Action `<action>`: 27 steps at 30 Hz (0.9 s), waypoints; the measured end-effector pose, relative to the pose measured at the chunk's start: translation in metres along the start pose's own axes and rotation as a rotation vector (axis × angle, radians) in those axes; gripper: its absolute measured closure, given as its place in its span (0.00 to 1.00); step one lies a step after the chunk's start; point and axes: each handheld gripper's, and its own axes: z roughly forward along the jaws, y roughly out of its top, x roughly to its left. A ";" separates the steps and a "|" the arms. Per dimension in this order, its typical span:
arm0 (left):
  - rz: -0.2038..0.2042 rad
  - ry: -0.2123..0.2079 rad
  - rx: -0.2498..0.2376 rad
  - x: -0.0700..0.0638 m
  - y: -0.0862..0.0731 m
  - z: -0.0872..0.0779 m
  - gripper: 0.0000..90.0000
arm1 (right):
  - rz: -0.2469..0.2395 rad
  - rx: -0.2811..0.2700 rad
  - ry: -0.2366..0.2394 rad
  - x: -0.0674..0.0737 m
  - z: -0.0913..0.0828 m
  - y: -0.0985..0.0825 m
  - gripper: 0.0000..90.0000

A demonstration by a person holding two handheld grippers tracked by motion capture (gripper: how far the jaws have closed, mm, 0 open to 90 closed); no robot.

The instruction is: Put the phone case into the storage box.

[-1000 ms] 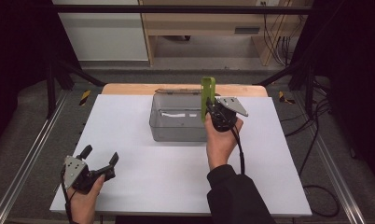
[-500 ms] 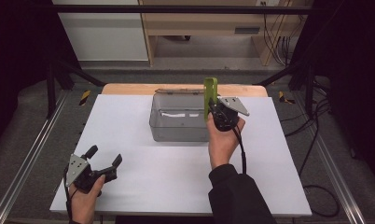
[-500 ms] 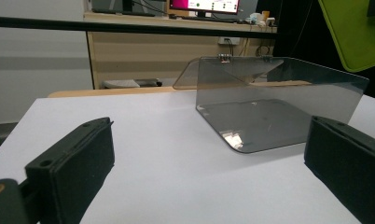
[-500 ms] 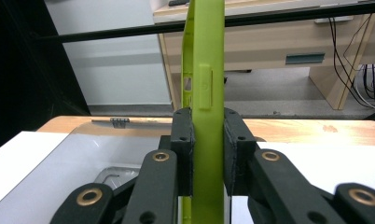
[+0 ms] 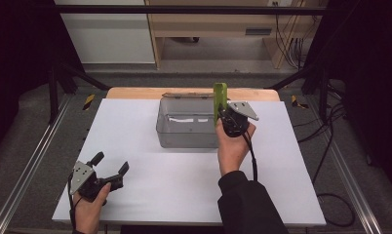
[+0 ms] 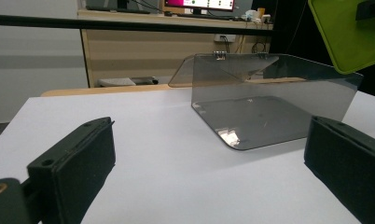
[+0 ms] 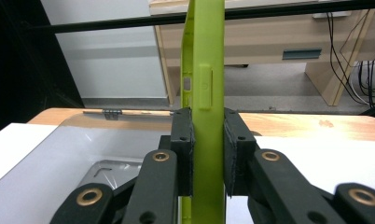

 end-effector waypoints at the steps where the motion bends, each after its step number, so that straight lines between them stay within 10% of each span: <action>1: 0.000 0.000 -0.001 0.000 0.000 0.000 0.02 | 0.001 0.002 -0.004 0.000 0.001 -0.001 0.86; 27: 0.016 -0.003 -0.001 -0.001 0.000 0.000 0.02 | -0.014 0.051 -0.024 -0.002 0.023 -0.012 0.86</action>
